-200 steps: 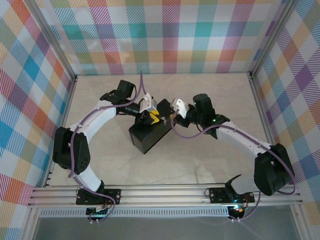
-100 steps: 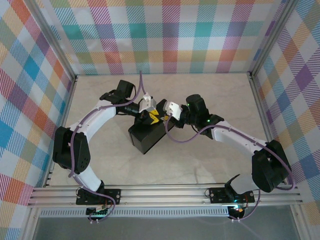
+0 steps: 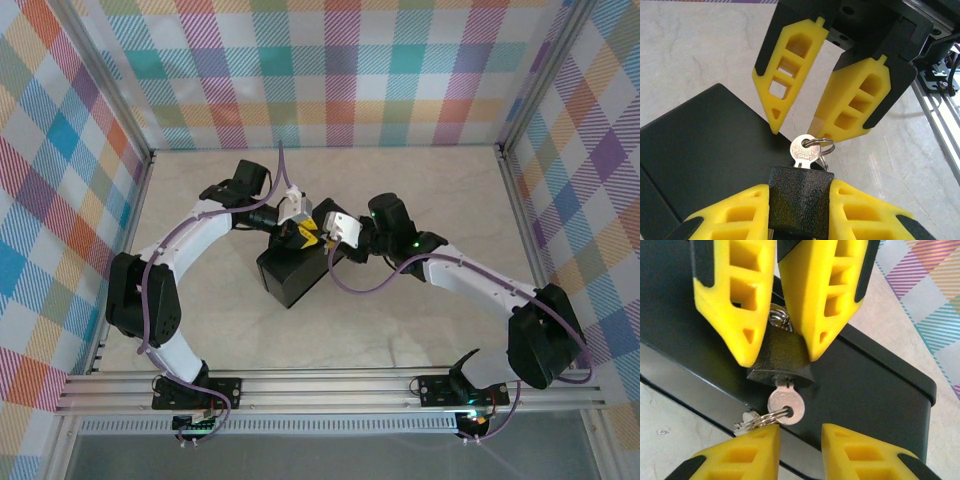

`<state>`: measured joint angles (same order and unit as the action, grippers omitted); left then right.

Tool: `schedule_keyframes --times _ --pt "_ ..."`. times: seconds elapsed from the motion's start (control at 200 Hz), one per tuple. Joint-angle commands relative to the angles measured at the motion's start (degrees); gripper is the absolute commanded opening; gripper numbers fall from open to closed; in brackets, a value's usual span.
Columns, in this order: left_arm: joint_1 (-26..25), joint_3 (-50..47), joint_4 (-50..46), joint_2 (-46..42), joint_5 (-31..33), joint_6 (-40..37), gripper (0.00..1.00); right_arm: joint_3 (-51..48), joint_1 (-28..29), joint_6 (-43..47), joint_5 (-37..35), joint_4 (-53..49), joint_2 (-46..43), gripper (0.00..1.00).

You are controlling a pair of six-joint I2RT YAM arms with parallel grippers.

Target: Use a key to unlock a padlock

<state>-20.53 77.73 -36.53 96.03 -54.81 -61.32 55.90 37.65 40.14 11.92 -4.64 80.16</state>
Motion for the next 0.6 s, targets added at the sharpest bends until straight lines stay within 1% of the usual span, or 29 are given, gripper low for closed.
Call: schedule_keyframes --times 0.0,0.195,0.42,0.595 --pt "0.4 -0.4 -2.9 1.1 -0.3 -0.1 0.08 -1.2 0.4 1.7 0.0 -1.3 -2.8 0.27" --pt "0.4 -0.4 -3.3 1.2 -0.5 -0.3 0.08 0.1 1.1 -0.5 0.1 -1.3 -3.2 0.27" --pt "0.4 -0.4 -2.9 1.3 -0.8 0.1 0.08 2.1 2.6 0.5 1.0 -3.4 -1.4 0.29" --pt "0.4 -0.4 -3.7 1.0 -0.9 -0.2 0.08 2.4 3.2 -0.4 1.0 -1.3 -0.5 0.30"
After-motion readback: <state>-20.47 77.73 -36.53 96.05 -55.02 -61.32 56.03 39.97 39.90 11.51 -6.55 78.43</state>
